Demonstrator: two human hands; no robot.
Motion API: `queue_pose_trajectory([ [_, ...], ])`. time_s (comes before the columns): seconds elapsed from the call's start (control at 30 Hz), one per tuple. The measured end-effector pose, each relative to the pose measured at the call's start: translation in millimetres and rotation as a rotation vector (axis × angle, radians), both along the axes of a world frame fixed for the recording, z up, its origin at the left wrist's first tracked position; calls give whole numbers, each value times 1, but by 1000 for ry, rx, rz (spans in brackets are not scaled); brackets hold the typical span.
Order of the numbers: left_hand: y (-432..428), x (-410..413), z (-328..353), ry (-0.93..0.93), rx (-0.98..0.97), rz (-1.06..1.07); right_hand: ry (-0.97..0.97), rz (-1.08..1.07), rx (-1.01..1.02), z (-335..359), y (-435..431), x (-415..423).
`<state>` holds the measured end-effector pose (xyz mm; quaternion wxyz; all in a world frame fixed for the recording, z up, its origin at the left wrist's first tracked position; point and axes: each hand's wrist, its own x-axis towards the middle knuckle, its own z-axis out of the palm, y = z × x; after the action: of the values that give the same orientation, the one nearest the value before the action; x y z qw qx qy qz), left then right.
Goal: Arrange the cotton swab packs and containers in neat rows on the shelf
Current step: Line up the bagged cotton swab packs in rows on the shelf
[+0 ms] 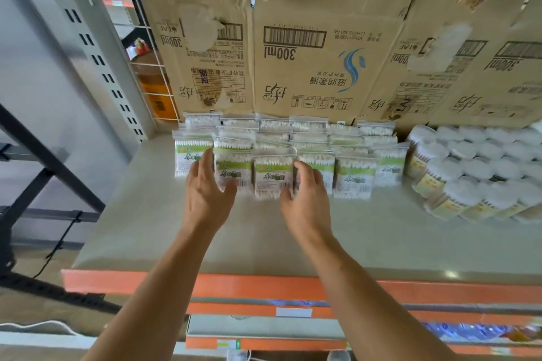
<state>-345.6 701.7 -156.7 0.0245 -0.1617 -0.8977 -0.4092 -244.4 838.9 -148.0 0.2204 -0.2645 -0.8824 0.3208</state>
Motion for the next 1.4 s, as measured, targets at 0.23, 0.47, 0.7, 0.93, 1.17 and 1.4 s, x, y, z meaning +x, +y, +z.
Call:
queue_pose_trajectory([
  [0.23, 46, 39, 16, 283, 31, -217, 5, -228, 157, 19, 35, 52],
  [0.47, 130, 111, 27, 335, -77, -515, 31, -481, 184, 35, 98, 139],
  [0.7, 244, 225, 28, 380, -47, -759, -9, -680, 2, 39, 188, 257],
  [0.93, 387, 352, 30, 340, -68, -906, -117, -834, -28, 44, 312, 396],
  [1.17, 488, 429, 15, 220, -102, -1008, -106, -891, -138, 45, 390, 498],
  [1.4, 589, 480, 3, 184, -182, -1080, -102, -930, -197, 32, 467, 555],
])
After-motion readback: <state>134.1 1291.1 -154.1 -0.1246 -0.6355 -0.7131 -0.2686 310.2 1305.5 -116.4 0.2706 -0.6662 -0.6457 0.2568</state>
